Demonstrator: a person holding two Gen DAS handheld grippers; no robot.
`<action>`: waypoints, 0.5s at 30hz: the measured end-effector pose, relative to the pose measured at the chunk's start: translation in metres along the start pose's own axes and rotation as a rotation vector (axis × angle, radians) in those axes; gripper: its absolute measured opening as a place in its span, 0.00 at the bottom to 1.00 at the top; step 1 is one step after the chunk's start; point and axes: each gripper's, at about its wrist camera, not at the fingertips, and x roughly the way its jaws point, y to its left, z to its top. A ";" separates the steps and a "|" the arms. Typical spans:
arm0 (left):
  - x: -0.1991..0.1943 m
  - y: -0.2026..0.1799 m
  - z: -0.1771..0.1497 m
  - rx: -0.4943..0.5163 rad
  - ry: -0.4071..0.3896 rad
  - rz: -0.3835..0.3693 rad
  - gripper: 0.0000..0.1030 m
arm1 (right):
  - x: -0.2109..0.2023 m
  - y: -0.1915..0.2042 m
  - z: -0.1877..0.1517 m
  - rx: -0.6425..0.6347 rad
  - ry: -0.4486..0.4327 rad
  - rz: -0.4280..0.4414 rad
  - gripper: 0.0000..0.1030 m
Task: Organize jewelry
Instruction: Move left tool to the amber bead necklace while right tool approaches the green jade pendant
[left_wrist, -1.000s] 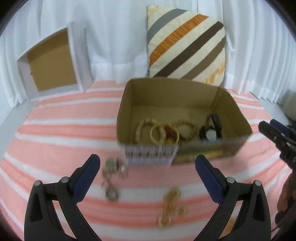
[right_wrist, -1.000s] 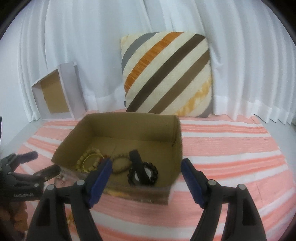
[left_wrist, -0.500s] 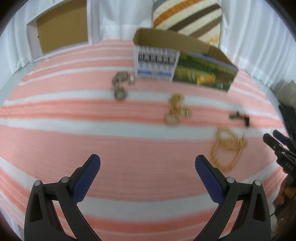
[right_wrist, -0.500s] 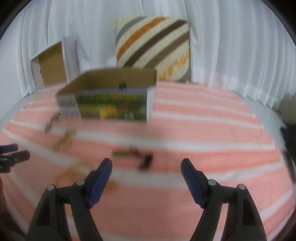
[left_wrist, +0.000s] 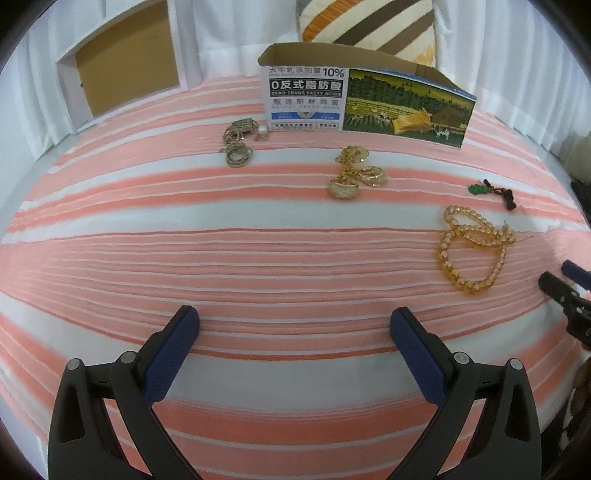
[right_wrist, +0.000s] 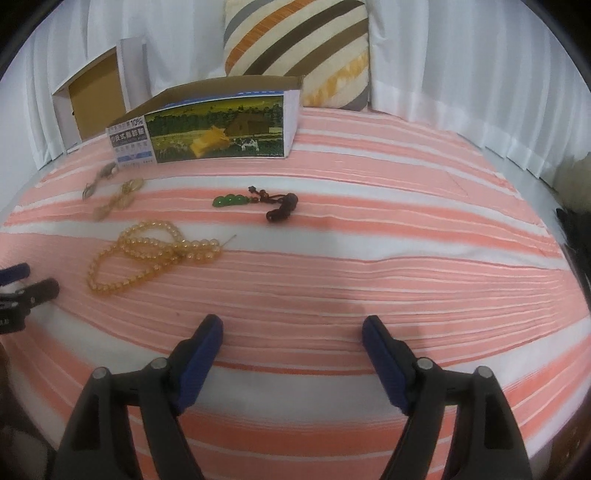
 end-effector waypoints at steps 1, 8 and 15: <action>0.000 0.000 0.000 -0.003 0.001 0.002 1.00 | 0.000 0.000 -0.001 0.002 -0.003 -0.004 0.81; 0.001 0.000 0.001 -0.010 0.021 0.007 1.00 | -0.002 0.001 -0.003 -0.002 -0.010 0.002 0.82; 0.001 -0.002 0.002 0.044 0.046 -0.043 1.00 | 0.003 -0.006 0.004 -0.030 0.023 0.030 0.85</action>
